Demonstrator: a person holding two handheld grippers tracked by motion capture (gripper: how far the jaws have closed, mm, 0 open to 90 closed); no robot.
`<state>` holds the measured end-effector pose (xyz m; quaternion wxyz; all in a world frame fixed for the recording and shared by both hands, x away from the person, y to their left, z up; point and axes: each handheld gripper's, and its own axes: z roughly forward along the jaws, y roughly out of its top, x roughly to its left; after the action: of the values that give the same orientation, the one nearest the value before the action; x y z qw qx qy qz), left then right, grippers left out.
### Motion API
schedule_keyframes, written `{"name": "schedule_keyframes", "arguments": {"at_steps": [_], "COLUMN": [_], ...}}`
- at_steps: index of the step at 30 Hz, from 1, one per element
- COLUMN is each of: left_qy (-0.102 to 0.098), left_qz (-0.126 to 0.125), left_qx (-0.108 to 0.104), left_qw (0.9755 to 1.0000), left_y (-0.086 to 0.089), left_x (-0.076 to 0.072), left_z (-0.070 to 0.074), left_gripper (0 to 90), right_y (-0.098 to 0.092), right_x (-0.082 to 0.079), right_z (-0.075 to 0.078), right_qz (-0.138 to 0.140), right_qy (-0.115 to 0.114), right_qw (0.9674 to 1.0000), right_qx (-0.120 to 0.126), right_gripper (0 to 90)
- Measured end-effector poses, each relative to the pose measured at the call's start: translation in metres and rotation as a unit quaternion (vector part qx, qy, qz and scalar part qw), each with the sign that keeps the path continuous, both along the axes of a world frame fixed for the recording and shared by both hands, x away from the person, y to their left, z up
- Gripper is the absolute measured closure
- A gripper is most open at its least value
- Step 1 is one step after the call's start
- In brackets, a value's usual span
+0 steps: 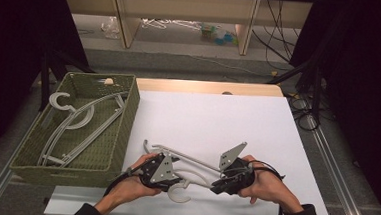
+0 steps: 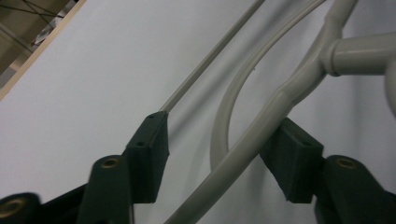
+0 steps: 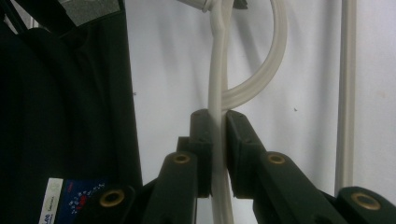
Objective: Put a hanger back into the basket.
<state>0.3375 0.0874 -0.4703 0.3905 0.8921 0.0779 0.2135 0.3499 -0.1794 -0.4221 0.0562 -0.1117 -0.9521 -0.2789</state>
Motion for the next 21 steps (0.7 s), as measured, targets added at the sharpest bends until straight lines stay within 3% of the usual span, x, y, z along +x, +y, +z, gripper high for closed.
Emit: {"name": "schedule_keyframes", "arguments": {"at_steps": [3, 6, 7, 11, 15, 21], "left_qy": [0.008, 0.001, -0.003, -0.012, -0.020, -0.009], "left_qz": [-0.020, -0.044, -0.051, -0.066, -0.074, -0.071], "left_qx": [0.008, 0.021, 0.033, 0.036, 0.056, 0.061], "left_qw": [0.9997, 0.9988, 0.9982, 0.9971, 0.9955, 0.9955], "left_y": [-0.005, -0.008, -0.008, -0.008, -0.010, -0.011], "left_x": [0.000, -0.003, -0.004, -0.007, -0.012, -0.015], "left_z": [0.001, 0.004, 0.006, 0.012, 0.020, 0.027], "left_gripper": [56.9, 64.0, 65.3, 69.4, 72.2, 74.7], "right_y": [-0.001, -0.002, -0.004, -0.005, -0.009, -0.012], "right_x": [0.001, 0.001, 0.001, 0.003, 0.004, 0.006], "right_z": [0.000, -0.001, -0.001, -0.001, -0.001, 0.001], "right_qz": [-0.001, 0.003, 0.009, 0.009, 0.013, 0.004], "right_qy": [-0.001, 0.005, -0.001, 0.008, 0.013, 0.009], "right_qw": [1.0000, 1.0000, 1.0000, 0.9998, 0.9994, 0.9989], "right_qx": [0.002, 0.004, 0.004, 0.017, 0.031, 0.045], "right_gripper": [82.4, 82.5, 82.5, 82.3, 81.4, 77.5]}}
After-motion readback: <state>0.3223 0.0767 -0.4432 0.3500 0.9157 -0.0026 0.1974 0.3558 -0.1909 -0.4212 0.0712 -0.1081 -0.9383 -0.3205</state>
